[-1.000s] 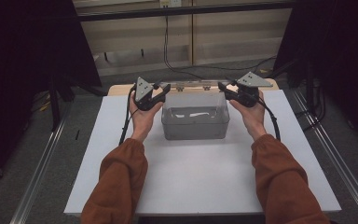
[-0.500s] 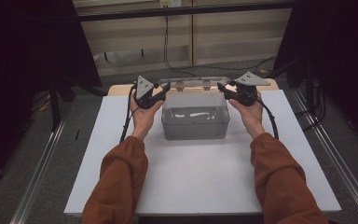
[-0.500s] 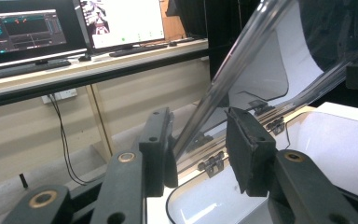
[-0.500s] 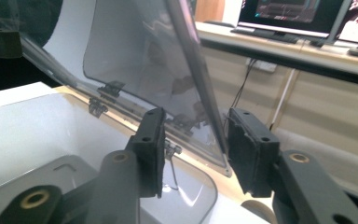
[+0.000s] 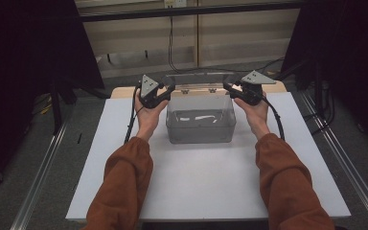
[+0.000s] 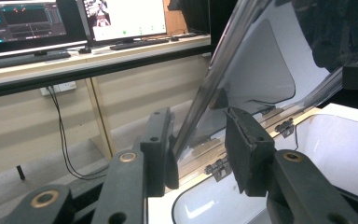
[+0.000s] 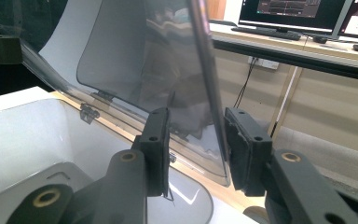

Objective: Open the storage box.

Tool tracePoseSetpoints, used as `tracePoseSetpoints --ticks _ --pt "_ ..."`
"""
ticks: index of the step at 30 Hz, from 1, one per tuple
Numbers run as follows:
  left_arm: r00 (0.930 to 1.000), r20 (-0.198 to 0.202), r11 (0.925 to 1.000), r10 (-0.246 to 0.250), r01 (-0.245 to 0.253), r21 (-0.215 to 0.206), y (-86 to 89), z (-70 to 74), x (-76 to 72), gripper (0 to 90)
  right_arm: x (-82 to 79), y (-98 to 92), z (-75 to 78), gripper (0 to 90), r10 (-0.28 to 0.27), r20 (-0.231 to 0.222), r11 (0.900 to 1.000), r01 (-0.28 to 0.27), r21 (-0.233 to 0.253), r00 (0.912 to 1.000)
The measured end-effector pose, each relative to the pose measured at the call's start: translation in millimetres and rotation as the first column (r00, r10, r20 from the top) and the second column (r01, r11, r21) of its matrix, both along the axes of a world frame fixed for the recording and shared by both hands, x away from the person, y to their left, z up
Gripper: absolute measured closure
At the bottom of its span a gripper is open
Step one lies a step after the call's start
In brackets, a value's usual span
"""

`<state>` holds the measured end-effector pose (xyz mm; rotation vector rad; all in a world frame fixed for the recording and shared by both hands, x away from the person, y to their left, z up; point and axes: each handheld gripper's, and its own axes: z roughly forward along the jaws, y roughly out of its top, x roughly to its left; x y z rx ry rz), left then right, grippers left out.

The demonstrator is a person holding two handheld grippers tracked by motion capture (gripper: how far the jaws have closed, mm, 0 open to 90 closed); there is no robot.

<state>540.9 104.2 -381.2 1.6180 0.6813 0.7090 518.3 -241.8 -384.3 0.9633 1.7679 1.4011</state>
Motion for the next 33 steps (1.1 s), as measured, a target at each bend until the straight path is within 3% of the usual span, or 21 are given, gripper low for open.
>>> tracePoseSetpoints --ticks 3,7,9,15,18,25,27,30,33 --pt "1.0000 -0.006 1.0000 0.002 -0.002 -0.001 1.0 -0.1 2.5 61.8 2.5 -1.0 -0.7 61.5 0.008 -0.013 1.000 -0.008 0.027 0.9999" --pt "1.0000 -0.003 1.0000 0.006 -0.006 0.004 0.5 -0.8 5.5 61.7 4.5 -1.1 -0.9 62.6 0.006 -0.016 1.000 -0.006 0.018 0.9999" --pt "1.0000 -0.003 0.9997 0.005 -0.005 0.026 1.3 -1.0 7.7 61.6 5.5 -1.3 -0.6 62.9 0.006 -0.013 1.000 -0.006 0.015 0.9999" --pt "0.9998 -0.016 0.9998 0.015 -0.016 -0.009 -3.1 -2.0 14.3 61.6 9.2 -2.5 -2.0 64.7 -0.002 -0.009 0.999 0.002 0.039 1.0000" --pt "0.9998 -0.017 0.9999 0.014 -0.014 0.005 -2.3 -2.0 16.3 61.7 11.5 -3.5 -3.3 65.8 -0.006 -0.007 0.999 0.006 0.044 1.0000" --pt "0.9992 -0.033 0.9995 0.023 -0.023 0.021 -1.1 -7.6 20.9 61.1 13.7 -3.4 -3.0 66.2 -0.007 -0.007 0.999 0.007 0.033 1.0000" --pt "0.9986 -0.042 0.9995 0.033 -0.032 0.006 -1.0 -9.4 22.6 58.1 14.3 -3.1 -3.3 66.0 -0.008 -0.006 0.999 0.008 0.032 1.0000" --pt "0.9985 -0.048 0.9993 0.027 -0.025 0.029 0.9 -10.8 25.0 58.8 15.6 -2.4 -3.7 65.8 -0.012 -0.008 1.000 0.013 0.020 0.9999" --pt "0.9981 -0.056 0.9995 0.023 -0.022 0.024 0.8 -12.8 26.7 60.6 17.4 -2.5 -4.1 65.8 -0.013 -0.006 1.000 0.013 0.026 0.9999"
